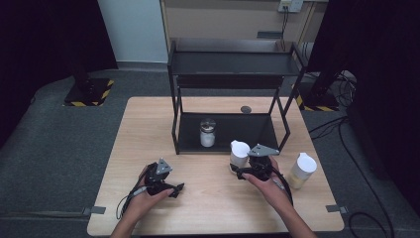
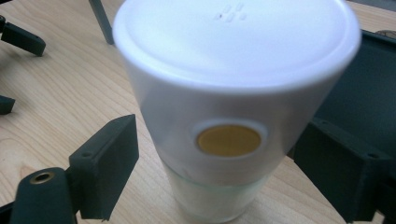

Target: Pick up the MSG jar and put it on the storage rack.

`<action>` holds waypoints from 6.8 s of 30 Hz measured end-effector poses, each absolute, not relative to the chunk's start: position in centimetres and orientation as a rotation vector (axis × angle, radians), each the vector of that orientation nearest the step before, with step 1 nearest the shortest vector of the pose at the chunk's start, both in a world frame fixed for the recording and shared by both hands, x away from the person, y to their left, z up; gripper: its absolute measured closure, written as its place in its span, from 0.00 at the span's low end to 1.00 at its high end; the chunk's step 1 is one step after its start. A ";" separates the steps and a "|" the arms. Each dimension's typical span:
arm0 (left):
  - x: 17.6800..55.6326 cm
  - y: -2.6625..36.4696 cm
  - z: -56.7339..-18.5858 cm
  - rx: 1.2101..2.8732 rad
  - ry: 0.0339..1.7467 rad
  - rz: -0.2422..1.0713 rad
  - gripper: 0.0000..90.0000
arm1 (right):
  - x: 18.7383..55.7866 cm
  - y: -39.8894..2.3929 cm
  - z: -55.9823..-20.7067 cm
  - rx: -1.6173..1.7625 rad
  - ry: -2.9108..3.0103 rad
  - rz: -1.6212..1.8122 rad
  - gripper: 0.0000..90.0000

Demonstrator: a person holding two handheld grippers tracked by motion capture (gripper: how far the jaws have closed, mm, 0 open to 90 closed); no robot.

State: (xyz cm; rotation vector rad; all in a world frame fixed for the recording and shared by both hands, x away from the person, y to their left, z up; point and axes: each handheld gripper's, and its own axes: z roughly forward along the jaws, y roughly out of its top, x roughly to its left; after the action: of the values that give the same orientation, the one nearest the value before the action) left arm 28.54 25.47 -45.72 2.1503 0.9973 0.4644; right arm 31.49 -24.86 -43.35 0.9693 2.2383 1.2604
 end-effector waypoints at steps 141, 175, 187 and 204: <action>28.7 25.4 -45.7 2.153 0.990 0.462 0.00 | 38.7 -17.2 -41.8 1.106 2.078 1.153 0.35; 28.8 25.4 -45.7 2.153 0.989 0.461 0.00 | 39.8 -16.8 -41.8 1.106 2.119 1.145 0.35; 28.8 25.4 -45.7 2.153 0.988 0.461 0.00 | 40.1 -17.1 -41.8 1.117 2.125 1.155 0.35; 28.8 25.4 -45.7 2.153 0.988 0.461 0.00 | 40.2 -17.8 -42.0 1.126 2.128 1.202 0.22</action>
State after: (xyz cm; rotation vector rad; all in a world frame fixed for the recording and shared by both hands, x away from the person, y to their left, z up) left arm 28.76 25.41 -45.73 2.1534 0.9884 0.4608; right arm 40.18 -17.83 -42.05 1.1261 2.1282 1.2017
